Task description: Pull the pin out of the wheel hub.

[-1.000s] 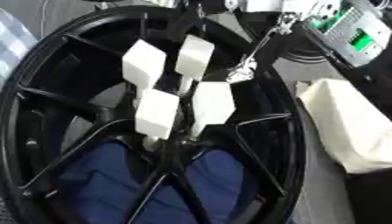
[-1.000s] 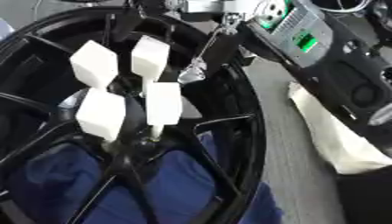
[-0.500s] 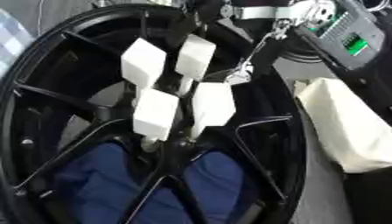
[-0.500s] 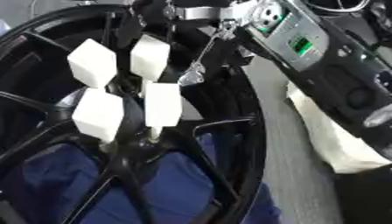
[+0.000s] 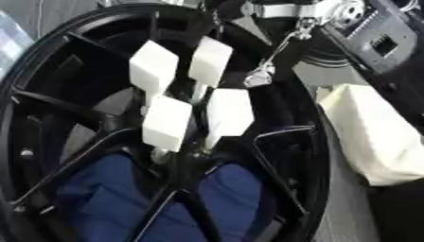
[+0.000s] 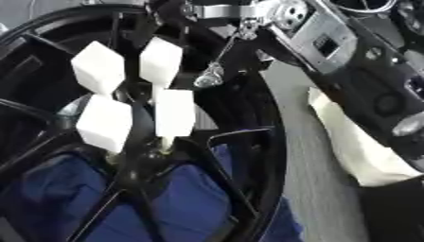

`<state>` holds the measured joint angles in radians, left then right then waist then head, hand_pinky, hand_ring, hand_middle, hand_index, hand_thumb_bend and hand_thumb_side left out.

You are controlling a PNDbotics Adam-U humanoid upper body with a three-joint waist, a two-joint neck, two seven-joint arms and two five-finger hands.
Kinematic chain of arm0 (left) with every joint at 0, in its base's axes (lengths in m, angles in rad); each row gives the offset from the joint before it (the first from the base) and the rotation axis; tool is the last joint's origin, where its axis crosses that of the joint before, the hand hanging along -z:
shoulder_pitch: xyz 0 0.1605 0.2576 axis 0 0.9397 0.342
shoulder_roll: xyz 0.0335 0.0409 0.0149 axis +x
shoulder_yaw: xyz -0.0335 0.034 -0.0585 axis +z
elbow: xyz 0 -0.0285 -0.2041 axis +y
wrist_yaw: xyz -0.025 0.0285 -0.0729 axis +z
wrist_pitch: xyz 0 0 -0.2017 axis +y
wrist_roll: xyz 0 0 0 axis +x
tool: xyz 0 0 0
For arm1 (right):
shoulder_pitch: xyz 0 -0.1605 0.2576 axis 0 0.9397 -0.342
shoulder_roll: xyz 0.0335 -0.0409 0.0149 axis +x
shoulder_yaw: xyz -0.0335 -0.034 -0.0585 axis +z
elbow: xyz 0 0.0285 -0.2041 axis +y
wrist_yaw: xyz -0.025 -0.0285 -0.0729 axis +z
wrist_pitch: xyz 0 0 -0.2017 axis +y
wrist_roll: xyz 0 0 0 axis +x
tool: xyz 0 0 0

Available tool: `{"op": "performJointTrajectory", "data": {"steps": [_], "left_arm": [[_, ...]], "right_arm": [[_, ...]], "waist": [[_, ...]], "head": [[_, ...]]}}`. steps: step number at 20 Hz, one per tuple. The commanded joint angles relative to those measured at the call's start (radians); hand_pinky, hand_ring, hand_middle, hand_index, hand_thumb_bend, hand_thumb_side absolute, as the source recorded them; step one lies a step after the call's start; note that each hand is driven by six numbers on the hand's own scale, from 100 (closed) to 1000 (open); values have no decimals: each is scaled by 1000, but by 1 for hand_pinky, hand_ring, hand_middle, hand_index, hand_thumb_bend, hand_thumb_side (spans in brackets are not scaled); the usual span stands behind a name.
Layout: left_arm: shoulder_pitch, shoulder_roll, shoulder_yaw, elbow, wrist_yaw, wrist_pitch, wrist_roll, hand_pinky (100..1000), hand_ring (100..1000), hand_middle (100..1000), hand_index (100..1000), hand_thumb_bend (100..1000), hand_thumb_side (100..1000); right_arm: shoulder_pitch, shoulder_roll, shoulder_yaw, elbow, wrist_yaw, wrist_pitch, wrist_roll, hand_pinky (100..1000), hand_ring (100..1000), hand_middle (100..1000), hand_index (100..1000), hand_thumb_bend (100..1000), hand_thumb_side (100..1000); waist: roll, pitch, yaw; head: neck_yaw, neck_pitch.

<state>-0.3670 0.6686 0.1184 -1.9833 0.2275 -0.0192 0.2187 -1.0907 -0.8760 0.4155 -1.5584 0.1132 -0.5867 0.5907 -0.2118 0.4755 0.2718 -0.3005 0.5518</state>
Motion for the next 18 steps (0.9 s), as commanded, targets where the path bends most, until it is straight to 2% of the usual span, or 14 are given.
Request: {"op": "performJointTrajectory", "data": {"steps": [1,13,18], "left_arm": [[-2,35,13,-17,-5,-2,2,843,729,736,761,165,743],[-5,33,13,-17,-7,-4,1,844,720,735,761,162,747],[-4,33,13,-17,-8,-4,1,845,719,734,761,161,749]], "right_arm": [[-19,-28,-13,-1,4,-320,316,881,826,768,821,379,100],[-27,-10,19,-2,27,-320,316,877,820,760,815,371,100],[-31,-5,19,3,33,-320,316,874,806,716,786,364,100]], "waist": [[9,-17,-1],[3,-8,7],[1,-6,6]], "head": [[-5,-15],[-14,-30],[-16,-28]]}}
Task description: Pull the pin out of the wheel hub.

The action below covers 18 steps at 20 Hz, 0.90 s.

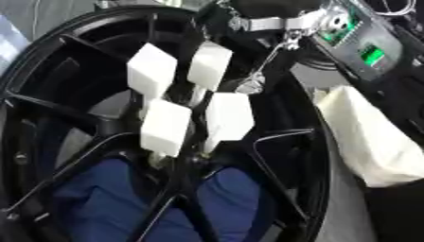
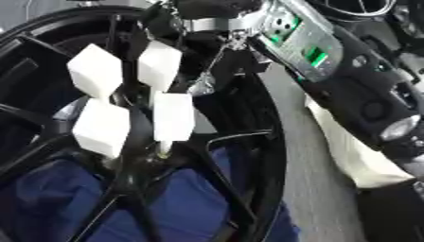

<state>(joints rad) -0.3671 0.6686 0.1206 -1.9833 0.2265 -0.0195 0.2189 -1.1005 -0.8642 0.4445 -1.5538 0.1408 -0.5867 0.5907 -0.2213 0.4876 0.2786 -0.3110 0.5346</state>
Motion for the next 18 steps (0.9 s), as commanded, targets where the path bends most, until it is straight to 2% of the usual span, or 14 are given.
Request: {"op": "performJointTrajectory", "data": {"steps": [1,13,18], "left_arm": [[-4,33,11,-17,-7,-4,1,845,719,734,761,160,750],[0,36,11,-17,-7,-5,-1,848,719,735,761,154,753],[-1,39,10,-17,-7,-7,-2,849,719,735,761,153,752]], "right_arm": [[-22,-15,-10,-2,4,-320,316,873,803,705,778,364,100],[-36,-8,-11,2,-4,-320,316,867,776,636,727,342,100],[-48,-2,-3,10,14,-320,316,864,764,545,673,336,100]], "waist": [[10,-19,-1],[6,-23,-5],[1,-28,-5]], "head": [[-5,-10],[-10,-7],[-16,-4]]}}
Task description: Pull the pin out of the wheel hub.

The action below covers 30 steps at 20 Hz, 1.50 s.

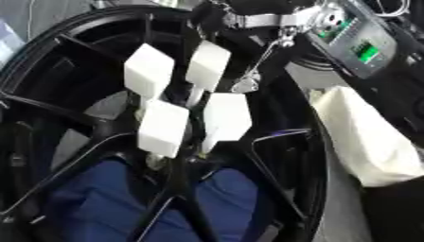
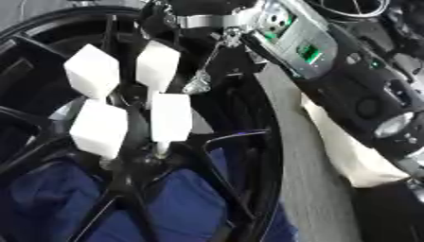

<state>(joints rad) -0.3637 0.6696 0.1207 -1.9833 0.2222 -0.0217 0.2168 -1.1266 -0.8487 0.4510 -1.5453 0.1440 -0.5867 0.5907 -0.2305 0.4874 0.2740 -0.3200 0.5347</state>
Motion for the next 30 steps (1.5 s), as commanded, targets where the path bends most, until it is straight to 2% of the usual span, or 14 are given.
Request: {"op": "performJointTrajectory", "data": {"steps": [1,3,4,5,12,24,30], "left_arm": [[-5,39,11,-17,-2,-6,0,849,719,735,761,154,751],[-5,40,11,-17,-2,-7,1,849,718,735,761,155,750],[-5,40,12,-17,-2,-7,2,849,718,736,761,120,794],[-4,40,13,-17,-2,-7,3,849,718,734,761,155,750],[4,39,16,-17,-3,-6,8,850,717,734,761,156,750],[15,43,18,-17,-5,-6,12,850,716,733,760,160,746],[22,48,19,-17,-5,-6,15,851,716,733,761,165,739]], "right_arm": [[-23,-18,-9,3,17,-320,316,864,761,526,662,334,100],[-25,-16,-7,7,25,-320,316,861,754,491,636,325,100],[-26,-15,-6,8,27,-320,316,859,747,474,622,221,100],[-27,-14,-5,10,28,-320,316,857,741,462,613,317,100],[-35,-7,-2,19,27,-320,316,847,704,386,544,301,100],[-32,-16,-20,17,-9,-320,316,842,690,373,534,300,100],[-40,-19,-46,35,-38,-320,316,844,690,367,531,305,100]], "waist": [[8,-29,1],[5,-31,3],[5,-32,3],[5,-33,3],[5,-39,-2],[5,-56,-13],[5,-82,-23]], "head": [[-9,-4],[-13,-5],[-14,-6],[-15,-6],[-19,-3],[-20,5],[-15,21]]}}
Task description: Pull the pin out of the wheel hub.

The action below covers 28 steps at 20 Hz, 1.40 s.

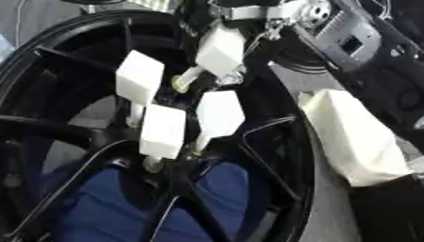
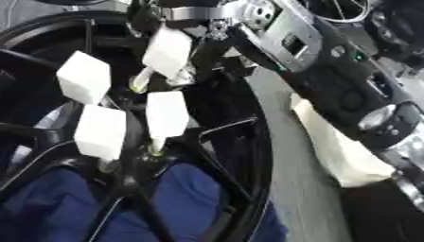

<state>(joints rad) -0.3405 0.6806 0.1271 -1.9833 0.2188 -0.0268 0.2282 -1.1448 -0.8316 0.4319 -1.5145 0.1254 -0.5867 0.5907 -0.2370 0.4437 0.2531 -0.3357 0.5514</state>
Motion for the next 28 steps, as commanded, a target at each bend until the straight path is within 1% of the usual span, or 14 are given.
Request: {"op": "performJointTrajectory", "data": {"steps": [1,5,8,11,13,15,19,22,23,24,27,28], "left_arm": [[0,38,12,-17,-1,-1,4,851,716,733,761,167,736],[12,41,17,-17,-3,-2,10,851,716,733,761,173,728],[22,43,20,-17,-2,-2,15,852,716,733,761,174,726],[33,45,23,-17,-3,-2,19,852,716,732,761,177,722],[43,46,25,-17,-4,-1,23,852,716,732,761,177,721],[55,48,29,-17,-6,-1,27,852,716,732,761,178,720],[83,46,39,-17,-11,2,39,852,716,732,761,179,720],[108,43,48,-17,-16,4,50,852,716,732,761,179,719],[116,41,52,-17,-19,4,54,852,716,732,761,179,719],[125,39,56,-17,-21,4,59,852,716,732,761,179,720],[152,31,67,-17,-28,5,72,851,715,731,760,177,723],[161,27,70,-17,-30,6,75,851,715,731,760,176,723]], "right_arm": [[-23,-37,-30,6,-24,-320,316,844,690,368,532,305,100],[-26,-42,-42,14,-61,-320,316,843,686,364,530,290,100],[-26,-47,-73,25,-108,-320,316,843,685,362,529,278,100],[-21,-67,-108,34,-158,-320,316,843,684,361,529,269,100],[-3,-91,-129,30,-192,-320,316,843,684,361,528,267,100],[30,-127,-156,24,-222,-319,316,843,685,362,529,266,100],[119,-215,-234,28,-281,-303,316,844,687,366,533,264,100],[188,-284,-297,55,-324,-278,316,844,687,370,544,263,100],[211,-307,-317,66,-339,-270,316,844,687,370,544,415,100],[234,-330,-336,80,-353,-262,316,843,687,371,545,260,100],[303,-383,-382,122,-378,-244,316,842,687,378,551,260,100],[399,-396,-418,128,-381,-246,316,841,686,377,550,257,100]], "waist": [[11,-43,-4],[16,-65,-18],[22,-83,-35],[30,-98,-53],[36,-106,-66],[41,-114,-82],[55,-129,-126],[71,-140,-171],[76,-142,-185],[82,-145,-200],[99,-149,-238],[105,-153,-249]], "head": [[2,8],[12,29],[28,46],[55,64],[81,77],[107,91],[163,120],[207,137],[220,140],[233,145],[265,153],[274,158]]}}
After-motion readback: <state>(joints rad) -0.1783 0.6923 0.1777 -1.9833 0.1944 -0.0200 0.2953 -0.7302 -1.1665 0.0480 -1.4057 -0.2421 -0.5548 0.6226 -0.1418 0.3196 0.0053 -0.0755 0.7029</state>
